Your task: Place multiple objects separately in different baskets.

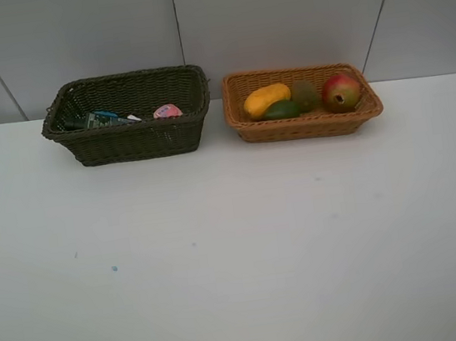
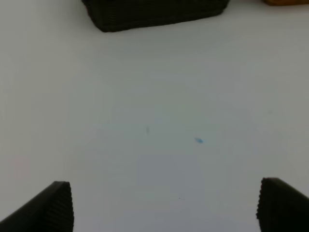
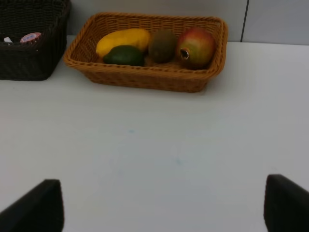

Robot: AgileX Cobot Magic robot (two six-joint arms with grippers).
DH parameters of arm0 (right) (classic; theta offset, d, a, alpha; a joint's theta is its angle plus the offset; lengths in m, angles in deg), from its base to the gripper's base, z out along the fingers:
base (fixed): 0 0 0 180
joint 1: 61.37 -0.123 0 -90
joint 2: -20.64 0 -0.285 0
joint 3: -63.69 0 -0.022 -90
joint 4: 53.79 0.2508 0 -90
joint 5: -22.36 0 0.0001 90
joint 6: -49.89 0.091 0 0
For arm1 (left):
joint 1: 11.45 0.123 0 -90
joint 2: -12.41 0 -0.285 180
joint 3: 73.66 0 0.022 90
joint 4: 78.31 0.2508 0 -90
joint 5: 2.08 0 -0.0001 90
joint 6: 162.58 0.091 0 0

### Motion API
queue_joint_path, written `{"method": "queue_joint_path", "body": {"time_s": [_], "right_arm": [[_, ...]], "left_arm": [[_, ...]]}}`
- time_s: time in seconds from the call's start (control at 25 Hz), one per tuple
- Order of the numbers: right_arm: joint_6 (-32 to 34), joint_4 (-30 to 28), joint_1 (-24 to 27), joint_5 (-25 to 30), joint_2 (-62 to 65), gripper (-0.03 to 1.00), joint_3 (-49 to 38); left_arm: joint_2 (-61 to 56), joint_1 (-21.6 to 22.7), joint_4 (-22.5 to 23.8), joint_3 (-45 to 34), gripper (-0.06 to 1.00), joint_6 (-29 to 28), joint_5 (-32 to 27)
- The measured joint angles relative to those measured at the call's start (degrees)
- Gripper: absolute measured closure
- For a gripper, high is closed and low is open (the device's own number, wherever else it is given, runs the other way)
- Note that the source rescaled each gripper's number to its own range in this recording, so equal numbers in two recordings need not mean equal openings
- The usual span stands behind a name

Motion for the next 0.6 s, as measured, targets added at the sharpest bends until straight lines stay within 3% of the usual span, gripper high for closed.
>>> {"method": "queue_joint_path", "body": {"time_s": [0.16, 0.6], "right_arm": [[0.0, 0.0, 0.0, 0.0, 0.0, -0.03, 0.0], [0.0, 0.0, 0.0, 0.0, 0.0, -0.03, 0.0]], "left_arm": [[-0.2, 7.6, 0.3, 0.0, -0.05, -0.2, 0.0], [-5.5, 13.6, 0.7, 0.0, -0.05, -0.5, -0.1]]}}
